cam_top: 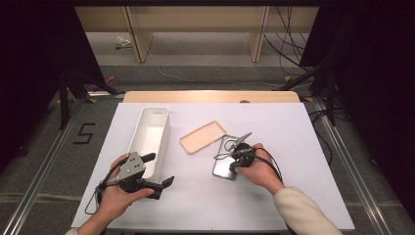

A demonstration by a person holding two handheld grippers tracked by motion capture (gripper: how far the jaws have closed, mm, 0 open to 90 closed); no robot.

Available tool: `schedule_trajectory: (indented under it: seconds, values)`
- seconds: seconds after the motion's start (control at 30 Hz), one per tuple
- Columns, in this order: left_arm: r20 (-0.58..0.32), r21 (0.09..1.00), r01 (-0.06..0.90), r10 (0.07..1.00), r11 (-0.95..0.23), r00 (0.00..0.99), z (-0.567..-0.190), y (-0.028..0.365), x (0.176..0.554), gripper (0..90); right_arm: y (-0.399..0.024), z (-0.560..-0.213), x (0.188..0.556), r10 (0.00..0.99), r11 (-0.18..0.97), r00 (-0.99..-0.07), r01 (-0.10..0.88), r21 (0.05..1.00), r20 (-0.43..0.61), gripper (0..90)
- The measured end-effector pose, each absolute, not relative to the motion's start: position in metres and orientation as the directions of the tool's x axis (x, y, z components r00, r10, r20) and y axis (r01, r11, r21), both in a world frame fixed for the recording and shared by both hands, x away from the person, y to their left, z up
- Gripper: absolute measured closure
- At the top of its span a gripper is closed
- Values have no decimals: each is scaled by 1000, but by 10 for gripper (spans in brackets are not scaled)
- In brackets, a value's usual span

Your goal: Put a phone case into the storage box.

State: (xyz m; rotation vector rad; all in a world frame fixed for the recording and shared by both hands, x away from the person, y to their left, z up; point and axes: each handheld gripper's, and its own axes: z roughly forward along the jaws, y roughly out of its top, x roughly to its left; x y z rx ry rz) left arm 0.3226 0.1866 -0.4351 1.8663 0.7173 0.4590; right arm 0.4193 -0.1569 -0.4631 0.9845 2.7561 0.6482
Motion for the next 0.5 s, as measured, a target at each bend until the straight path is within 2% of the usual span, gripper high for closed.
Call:
schedule_trajectory:
  seconds: [0.5]
  values:
    - [-12, 921, 266, 663, -284, 749, -435, 186, 323, 20, -175, -461, 419, 654, 679, -756, 593, 433, 10, 900]
